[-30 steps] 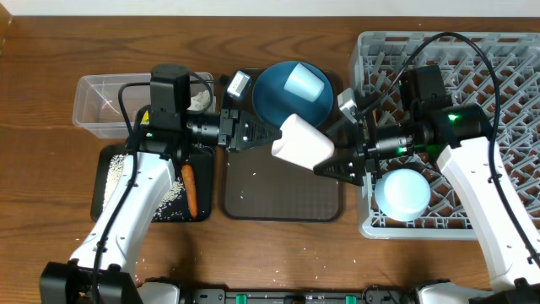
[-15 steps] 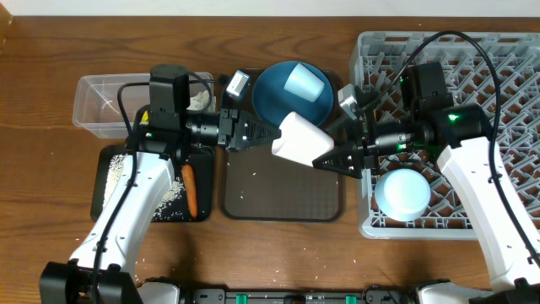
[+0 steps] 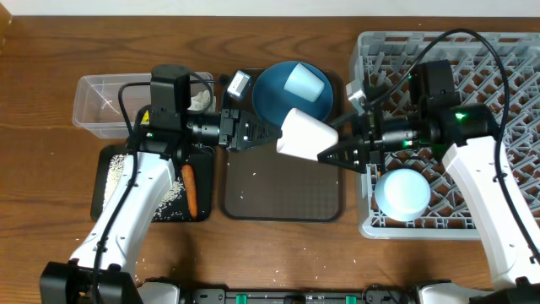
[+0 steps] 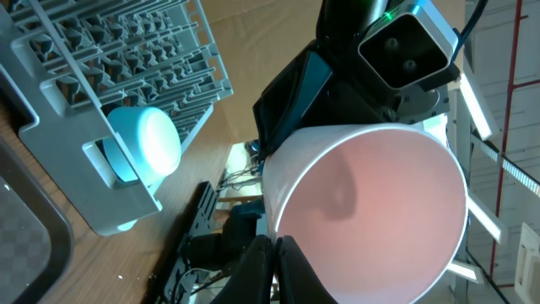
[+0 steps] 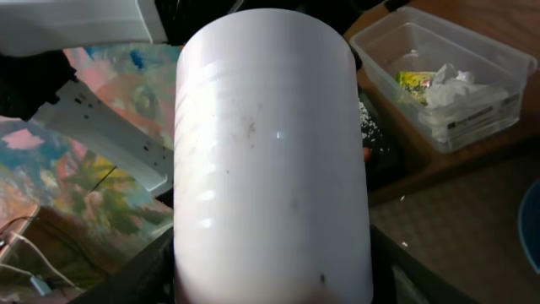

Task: Sort waste into correct bins and load items into the dishwasher rack
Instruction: 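Close the right gripper on the pink cup's base held by left gripper, then open the left gripper and pull the cup right with the right gripper, then lower the pink cup into the dish rack slots and release it, then move the left gripper over the blue plate toward the light-blue cup, then lower the left gripper and grasp the light-blue cup lying on the plate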

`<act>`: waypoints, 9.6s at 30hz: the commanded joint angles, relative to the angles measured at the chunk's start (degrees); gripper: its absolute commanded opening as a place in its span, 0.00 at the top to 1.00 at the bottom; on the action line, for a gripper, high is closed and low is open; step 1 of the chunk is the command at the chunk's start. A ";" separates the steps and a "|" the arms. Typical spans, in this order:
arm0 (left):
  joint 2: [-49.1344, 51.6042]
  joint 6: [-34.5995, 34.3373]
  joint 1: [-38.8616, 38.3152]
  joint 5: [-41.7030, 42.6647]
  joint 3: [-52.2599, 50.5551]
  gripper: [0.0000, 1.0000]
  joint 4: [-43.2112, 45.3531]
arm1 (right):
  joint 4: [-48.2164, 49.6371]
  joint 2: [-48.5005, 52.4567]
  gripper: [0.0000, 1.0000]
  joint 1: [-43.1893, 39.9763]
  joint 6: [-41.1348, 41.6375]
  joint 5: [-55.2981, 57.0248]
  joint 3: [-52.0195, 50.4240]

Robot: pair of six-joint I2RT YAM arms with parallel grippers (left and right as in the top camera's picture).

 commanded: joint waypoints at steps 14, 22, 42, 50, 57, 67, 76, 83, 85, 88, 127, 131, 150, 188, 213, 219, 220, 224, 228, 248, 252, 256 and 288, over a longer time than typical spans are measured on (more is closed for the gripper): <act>-1.27 2.97 -2.82 1.86 -2.32 0.93 0.02 | 6.21 -0.11 0.43 -1.51 6.75 1.11 0.59; -1.27 2.91 -1.46 0.20 -2.32 0.87 0.68 | 6.78 -0.11 0.43 -2.01 9.75 1.40 0.59; -1.27 9.18 7.17 -29.46 -2.58 0.32 -8.76 | -1.51 -8.52 0.50 -15.08 28.24 36.70 0.72; -1.27 9.18 7.17 -41.33 -2.58 0.13 -10.78 | -7.91 -14.93 0.50 -16.22 35.93 58.80 2.78; -1.27 9.16 7.17 -41.29 -2.58 0.08 -10.78 | -11.23 -15.04 0.50 -16.22 39.04 66.01 4.35; -1.22 9.16 7.13 -41.29 -2.58 0.02 -10.75 | -12.41 -8.98 0.51 -15.67 38.77 67.10 4.35; -1.22 9.16 7.13 -41.29 -2.58 0.01 -10.75 | -8.90 -0.87 0.51 -11.45 38.27 66.93 4.35; -1.22 9.16 7.13 -41.29 -2.58 0.01 -10.75 | -5.18 2.54 0.51 -7.82 37.92 67.34 4.35; -1.22 9.16 7.13 -41.29 -2.58 0.01 -10.75 | -5.25 3.54 0.51 -7.34 37.90 68.19 4.33; -1.22 9.16 7.13 -41.29 -2.58 0.01 -10.75 | -5.38 4.94 0.51 -6.97 37.90 69.57 4.33; -1.22 9.16 7.13 -41.29 -2.58 0.00 -10.78 | -9.44 8.81 0.01 -9.64 37.46 70.34 10.36; -1.22 9.16 7.13 -41.29 -2.58 0.00 -10.78 | -9.44 8.81 0.01 -9.64 37.46 70.34 10.32; -1.14 8.41 4.66 -45.07 -2.58 0.42 -4.61 | -9.44 8.81 0.01 -9.64 37.46 70.34 10.32; 22.23 -4.83 -14.64 -90.12 -2.58 0.44 13.27 | -9.44 8.81 0.01 -9.64 37.46 70.34 10.32; 17.88 -7.37 -15.08 -86.62 -2.56 0.81 3.69 | -9.44 8.81 0.01 -9.64 37.46 70.34 10.32; 10.64 -7.37 -15.19 -85.57 -2.56 0.81 -6.75 | -9.44 8.81 0.01 -9.64 37.46 70.34 10.32; 9.55 -7.32 -15.19 -84.83 -2.56 0.81 -8.59 | -9.44 8.81 0.01 -9.64 37.46 70.34 10.32; 7.56 -6.32 -15.19 -83.76 -2.58 0.81 -14.49 | -9.44 8.81 0.01 -9.64 37.46 70.34 10.32; 6.78 0.98 -15.17 -82.62 -2.34 0.81 -15.13 | -9.44 8.81 0.01 -9.64 37.46 70.34 10.32; 12.87 27.15 -12.96 -68.96 6.05 0.45 -3.37 | -9.44 8.81 0.01 -9.64 37.46 70.34 10.32; 16.00 27.17 -10.56 -61.31 6.05 0.43 -2.21 | -9.44 8.81 0.01 -9.64 37.46 70.34 10.32; 18.73 27.12 -8.28 -51.69 6.05 0.43 -0.81 | -9.44 8.81 0.01 -9.64 37.46 70.34 10.32; 21.35 26.75 -8.04 -48.24 4.42 0.51 -5.64 | -9.44 8.81 0.01 -9.64 37.46 70.34 10.32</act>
